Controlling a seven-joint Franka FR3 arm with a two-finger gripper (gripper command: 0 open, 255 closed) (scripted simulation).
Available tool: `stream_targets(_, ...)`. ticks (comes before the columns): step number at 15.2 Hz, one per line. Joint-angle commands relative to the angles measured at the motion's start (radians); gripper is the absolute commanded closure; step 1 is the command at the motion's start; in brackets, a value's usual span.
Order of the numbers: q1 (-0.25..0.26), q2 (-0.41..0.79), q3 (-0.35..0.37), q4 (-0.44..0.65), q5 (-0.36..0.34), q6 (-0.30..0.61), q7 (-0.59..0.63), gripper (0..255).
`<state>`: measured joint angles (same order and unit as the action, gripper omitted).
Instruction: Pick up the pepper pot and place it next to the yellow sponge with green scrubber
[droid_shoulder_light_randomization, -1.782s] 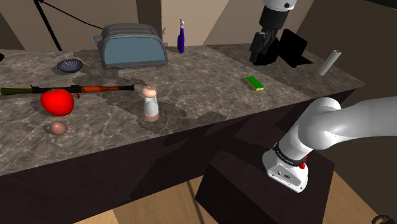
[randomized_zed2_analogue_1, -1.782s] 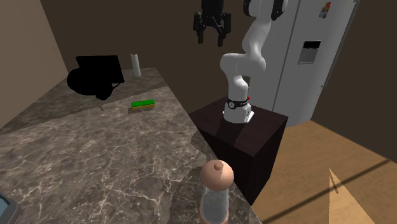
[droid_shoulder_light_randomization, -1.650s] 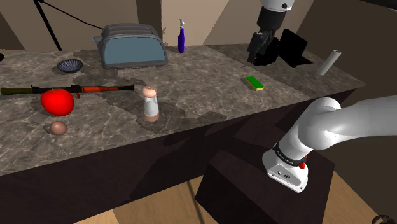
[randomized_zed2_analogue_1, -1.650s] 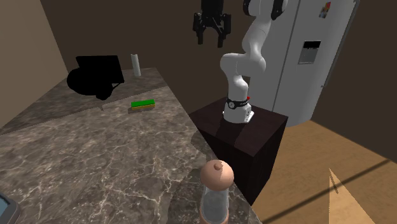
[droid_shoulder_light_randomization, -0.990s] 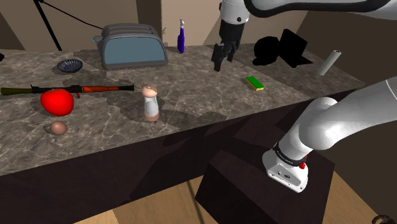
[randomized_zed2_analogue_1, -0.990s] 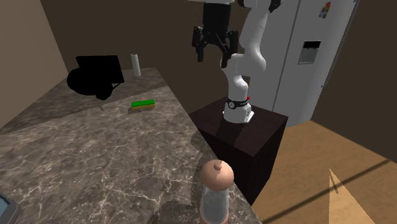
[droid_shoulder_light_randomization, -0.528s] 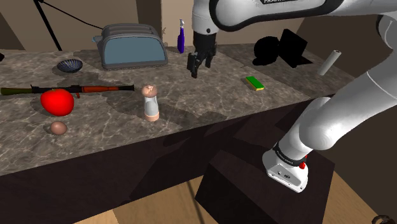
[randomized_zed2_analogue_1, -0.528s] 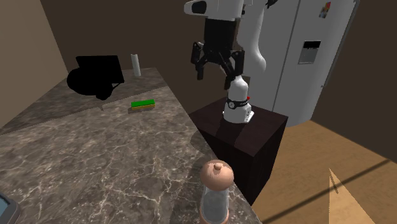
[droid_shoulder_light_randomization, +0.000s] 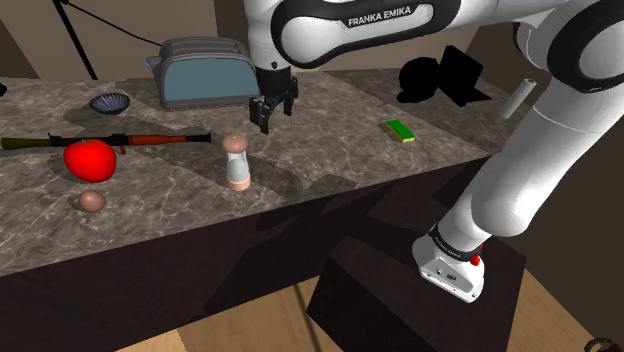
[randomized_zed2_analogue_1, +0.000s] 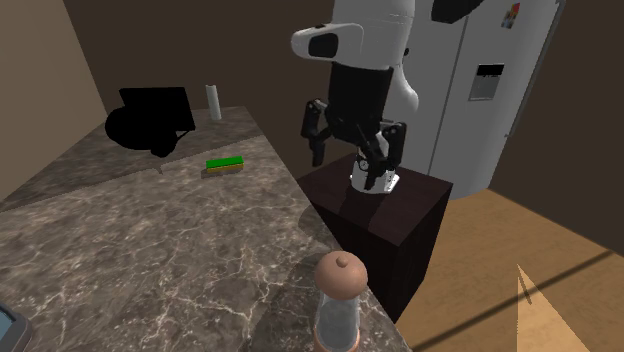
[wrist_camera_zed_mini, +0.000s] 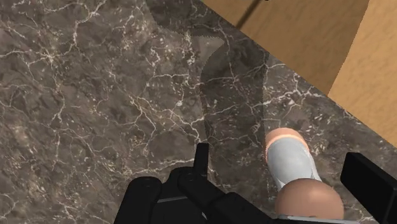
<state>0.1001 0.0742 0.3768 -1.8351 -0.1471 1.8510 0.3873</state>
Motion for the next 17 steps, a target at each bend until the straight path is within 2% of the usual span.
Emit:
stream_targets(1,0.019,0.085,0.011,0.069,-0.039,0.005,0.032,0)
stream_targets(8,0.116,0.362,0.012,0.355,-0.155,-0.040,0.102,0)
stream_targets(17,0.105,0.377,0.003,0.276,-0.167,0.053,0.113,0)
